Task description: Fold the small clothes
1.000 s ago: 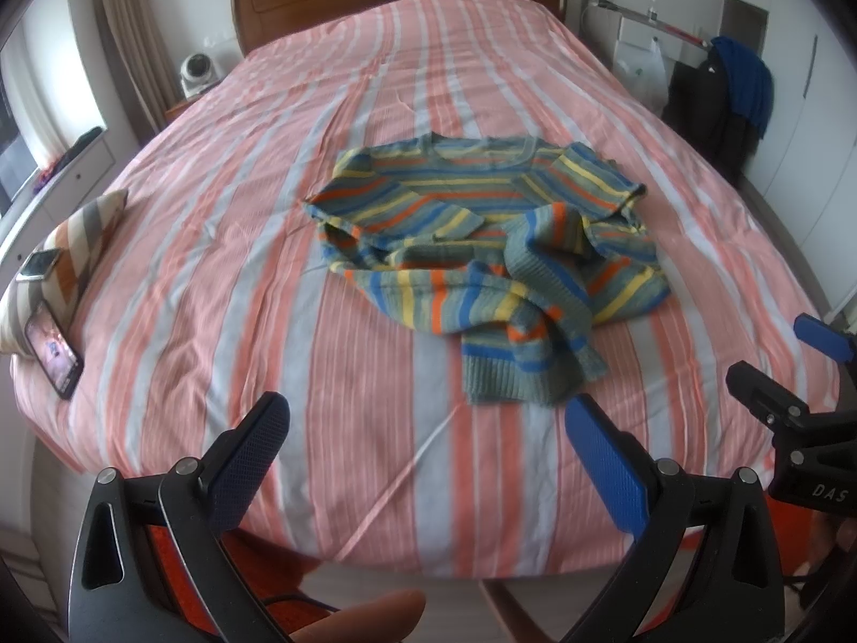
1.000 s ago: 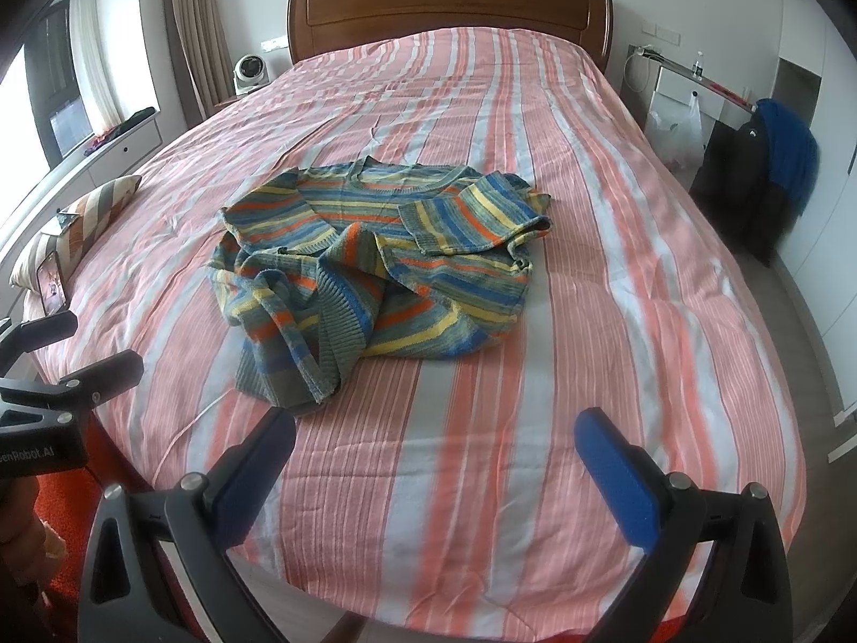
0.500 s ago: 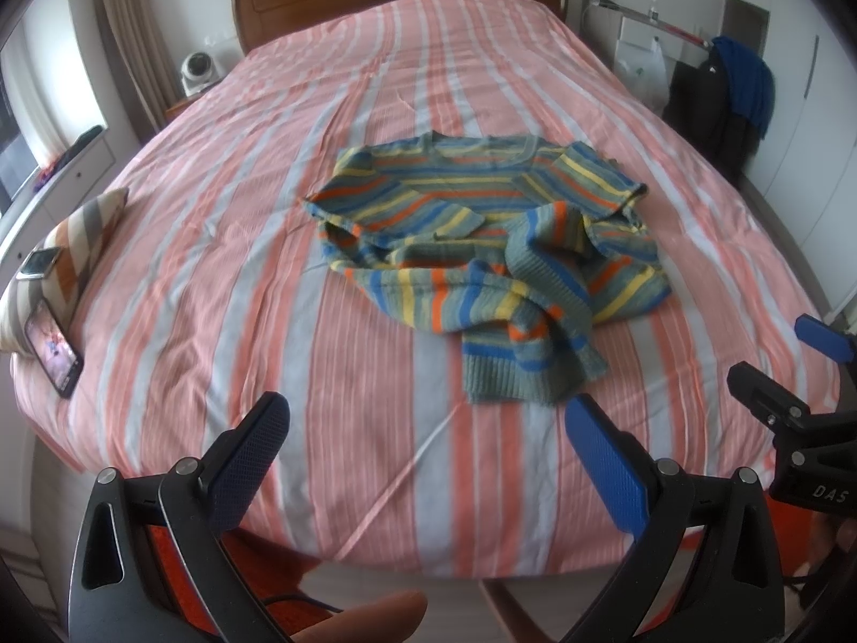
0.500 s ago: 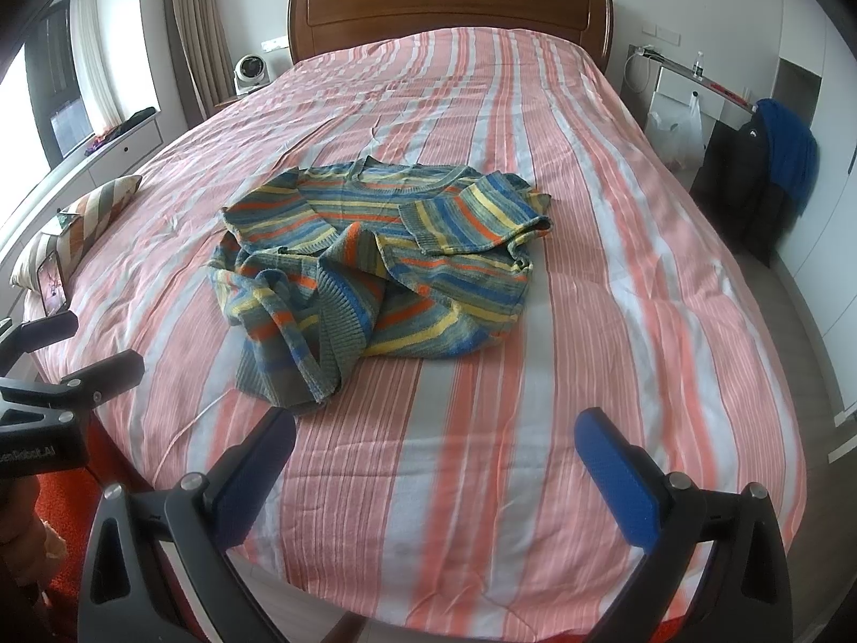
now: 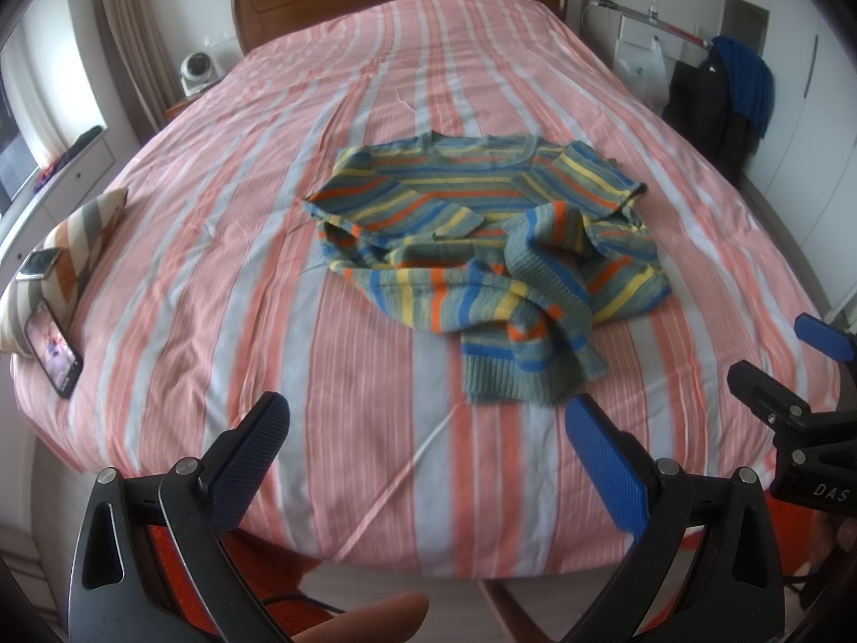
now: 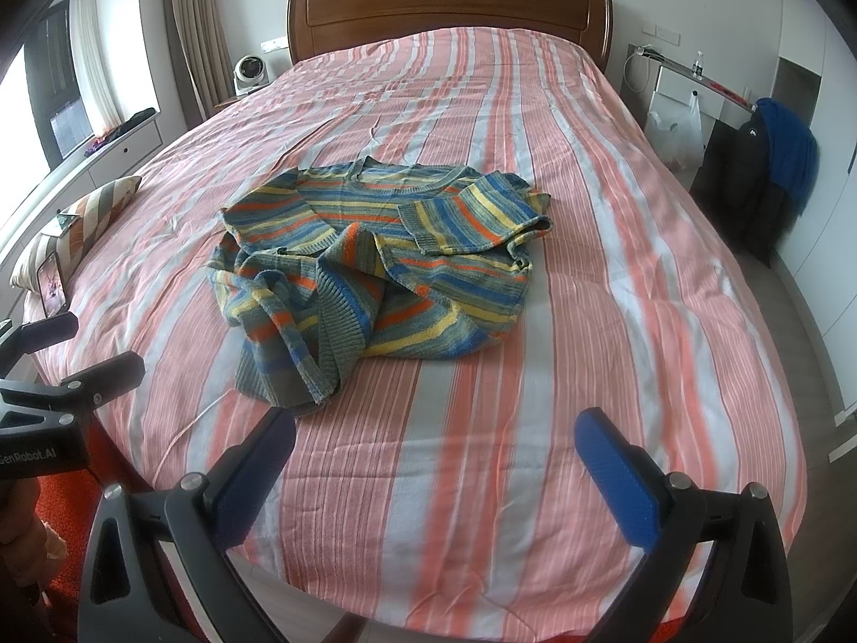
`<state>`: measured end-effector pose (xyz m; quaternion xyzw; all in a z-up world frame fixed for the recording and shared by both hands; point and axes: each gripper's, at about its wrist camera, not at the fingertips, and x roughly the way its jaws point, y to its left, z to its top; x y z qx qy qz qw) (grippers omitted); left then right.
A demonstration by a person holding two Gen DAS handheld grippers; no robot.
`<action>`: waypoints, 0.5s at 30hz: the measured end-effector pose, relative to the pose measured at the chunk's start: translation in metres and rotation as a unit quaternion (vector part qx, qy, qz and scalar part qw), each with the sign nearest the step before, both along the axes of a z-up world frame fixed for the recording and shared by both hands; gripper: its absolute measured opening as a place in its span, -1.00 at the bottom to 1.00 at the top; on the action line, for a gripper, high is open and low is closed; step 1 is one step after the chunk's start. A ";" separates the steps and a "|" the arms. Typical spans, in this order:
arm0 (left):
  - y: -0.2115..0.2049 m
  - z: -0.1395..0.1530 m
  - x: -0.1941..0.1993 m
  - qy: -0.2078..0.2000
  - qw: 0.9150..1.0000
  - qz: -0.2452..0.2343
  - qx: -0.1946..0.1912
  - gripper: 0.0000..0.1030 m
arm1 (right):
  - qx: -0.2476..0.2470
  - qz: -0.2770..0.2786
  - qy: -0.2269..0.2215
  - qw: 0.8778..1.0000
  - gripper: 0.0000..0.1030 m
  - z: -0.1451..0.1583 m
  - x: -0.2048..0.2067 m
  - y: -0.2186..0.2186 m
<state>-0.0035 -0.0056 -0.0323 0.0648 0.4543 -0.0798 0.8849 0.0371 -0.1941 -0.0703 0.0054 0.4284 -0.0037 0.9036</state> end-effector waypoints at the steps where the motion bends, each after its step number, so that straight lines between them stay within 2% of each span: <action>1: 0.000 0.000 0.000 0.000 1.000 0.000 0.000 0.99 | 0.000 0.000 0.000 1.000 0.99 0.000 0.000 0.000; 15: -0.001 -0.001 -0.001 0.000 1.000 0.001 -0.001 0.99 | 0.000 0.000 0.000 1.000 0.99 0.000 0.000 0.000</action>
